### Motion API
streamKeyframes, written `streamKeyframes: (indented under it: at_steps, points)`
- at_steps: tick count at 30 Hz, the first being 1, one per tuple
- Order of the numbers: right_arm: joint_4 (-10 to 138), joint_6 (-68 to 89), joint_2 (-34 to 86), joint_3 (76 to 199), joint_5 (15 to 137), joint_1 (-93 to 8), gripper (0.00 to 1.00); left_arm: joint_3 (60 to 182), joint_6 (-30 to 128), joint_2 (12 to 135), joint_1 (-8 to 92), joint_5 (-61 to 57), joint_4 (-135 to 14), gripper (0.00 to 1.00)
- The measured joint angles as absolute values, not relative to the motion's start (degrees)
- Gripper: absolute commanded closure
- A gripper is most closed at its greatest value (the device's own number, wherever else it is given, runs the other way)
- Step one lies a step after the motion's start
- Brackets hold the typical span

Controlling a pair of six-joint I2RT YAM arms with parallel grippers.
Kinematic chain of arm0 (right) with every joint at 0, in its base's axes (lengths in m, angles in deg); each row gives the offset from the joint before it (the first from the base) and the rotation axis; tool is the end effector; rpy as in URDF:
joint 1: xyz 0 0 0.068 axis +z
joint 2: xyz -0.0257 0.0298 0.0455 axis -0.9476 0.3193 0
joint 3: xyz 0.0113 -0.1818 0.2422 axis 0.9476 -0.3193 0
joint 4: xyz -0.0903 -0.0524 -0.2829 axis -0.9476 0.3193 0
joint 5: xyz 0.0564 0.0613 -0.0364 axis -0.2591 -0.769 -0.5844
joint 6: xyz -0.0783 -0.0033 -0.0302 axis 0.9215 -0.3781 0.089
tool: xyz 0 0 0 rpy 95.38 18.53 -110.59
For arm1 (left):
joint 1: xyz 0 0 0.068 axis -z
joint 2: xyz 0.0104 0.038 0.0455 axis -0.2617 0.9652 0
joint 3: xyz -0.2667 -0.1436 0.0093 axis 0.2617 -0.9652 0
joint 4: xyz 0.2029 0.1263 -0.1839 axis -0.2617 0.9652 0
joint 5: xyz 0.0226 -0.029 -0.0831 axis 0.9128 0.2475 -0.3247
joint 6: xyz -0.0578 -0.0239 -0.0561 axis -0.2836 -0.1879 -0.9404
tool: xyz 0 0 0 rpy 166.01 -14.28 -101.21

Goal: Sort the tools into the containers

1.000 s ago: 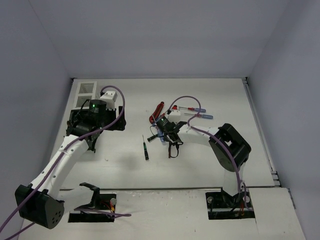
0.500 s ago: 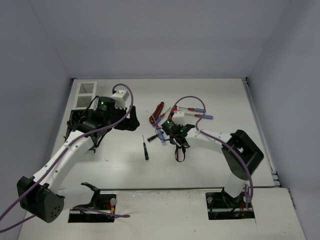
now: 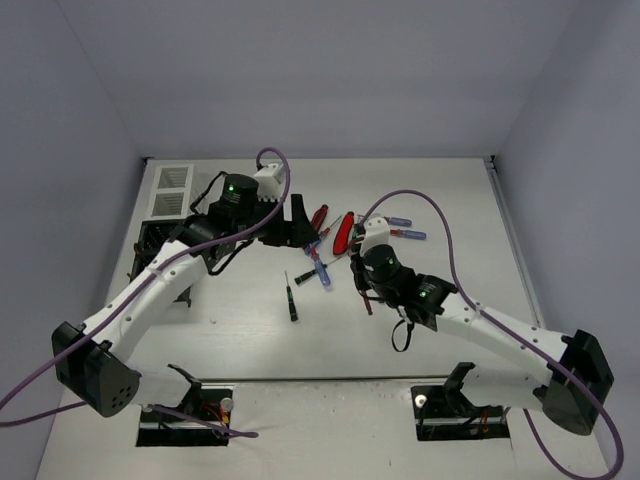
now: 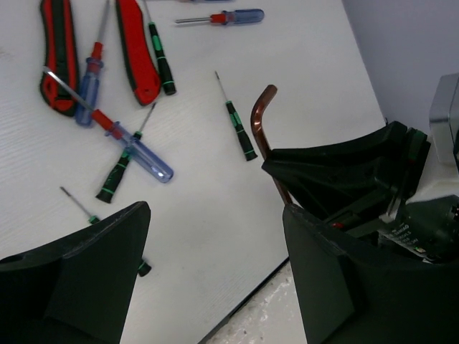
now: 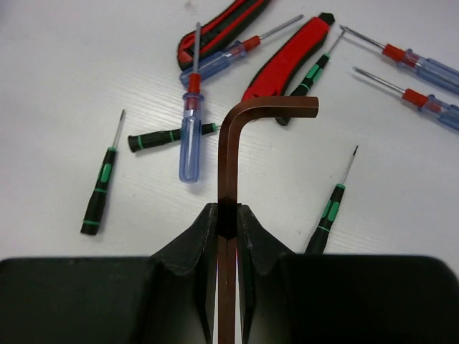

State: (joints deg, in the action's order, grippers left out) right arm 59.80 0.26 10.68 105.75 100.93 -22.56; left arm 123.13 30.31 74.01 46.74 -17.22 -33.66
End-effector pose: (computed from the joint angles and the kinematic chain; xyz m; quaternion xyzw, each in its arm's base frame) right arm 0.2299 0.2298 0.2827 -0.1366 0.7979 0.2100 0.5483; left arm 0.2944 -0.2152 0.3899 0.1146 0.8302 -0.4142 0.3549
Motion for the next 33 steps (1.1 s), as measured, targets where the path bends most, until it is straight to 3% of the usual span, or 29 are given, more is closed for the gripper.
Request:
streamKeyframes:
  at_steps: [7, 18, 27, 30, 33]
  points:
    - [57.33, 6.41, 3.09, 105.29, 93.55, -22.54, 1.0, 127.69, 28.65, 79.4, 51.74, -18.45, -35.51, 0.28]
    - [56.47, 8.01, 2.77, 105.29, 87.76, -22.52, 1.0, 128.17, 25.13, 83.47, 55.31, -17.9, -39.26, 0.31]
    - [54.67, 7.63, 2.07, 105.29, 85.8, -22.23, 1.0, 127.81, 21.07, 84.47, 55.35, -17.29, -42.53, 0.6]
    - [53.86, 7.2, 2.04, 105.29, 85.49, -22.17, 1.0, 127.71, 19.99, 84.63, 55.35, -17.16, -43.19, 0.74]
    - [53.06, 6.86, 1.94, 105.29, 85.33, -22.15, 1.0, 127.7, 19.44, 84.69, 55.35, -16.67, -43.69, 0.94]
